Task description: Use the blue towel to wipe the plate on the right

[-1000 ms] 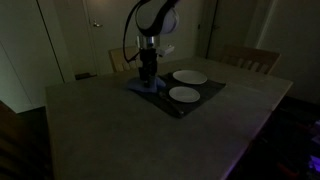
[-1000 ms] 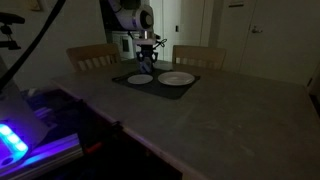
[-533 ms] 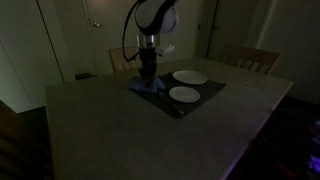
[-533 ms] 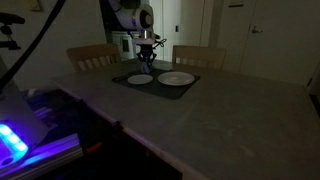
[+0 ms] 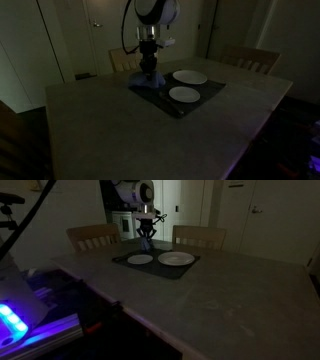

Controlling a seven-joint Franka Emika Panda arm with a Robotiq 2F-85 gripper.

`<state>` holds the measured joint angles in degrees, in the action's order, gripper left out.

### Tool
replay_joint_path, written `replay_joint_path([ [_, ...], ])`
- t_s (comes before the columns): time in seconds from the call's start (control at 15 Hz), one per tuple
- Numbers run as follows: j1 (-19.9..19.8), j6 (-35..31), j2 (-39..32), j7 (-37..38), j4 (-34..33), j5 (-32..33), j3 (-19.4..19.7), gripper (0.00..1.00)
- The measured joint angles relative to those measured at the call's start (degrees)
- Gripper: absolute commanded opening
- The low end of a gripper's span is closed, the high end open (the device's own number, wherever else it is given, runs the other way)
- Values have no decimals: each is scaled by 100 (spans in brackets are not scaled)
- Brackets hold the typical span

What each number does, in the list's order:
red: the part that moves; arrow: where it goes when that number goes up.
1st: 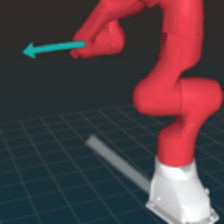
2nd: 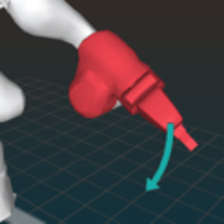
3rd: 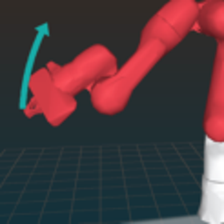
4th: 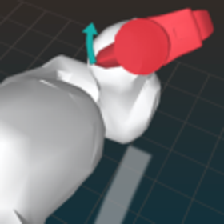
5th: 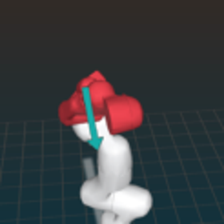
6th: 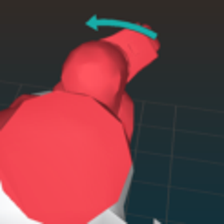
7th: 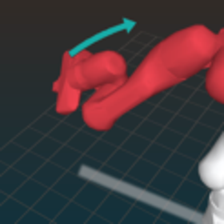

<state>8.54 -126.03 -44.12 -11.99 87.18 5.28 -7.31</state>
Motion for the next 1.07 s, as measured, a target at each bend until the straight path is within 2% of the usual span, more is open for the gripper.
replay_joint_path([
  [0.47,-136,451,326,62,61,74,258,2],
  [1.07,-135,520,492,1446,540,868,1111,2],
])
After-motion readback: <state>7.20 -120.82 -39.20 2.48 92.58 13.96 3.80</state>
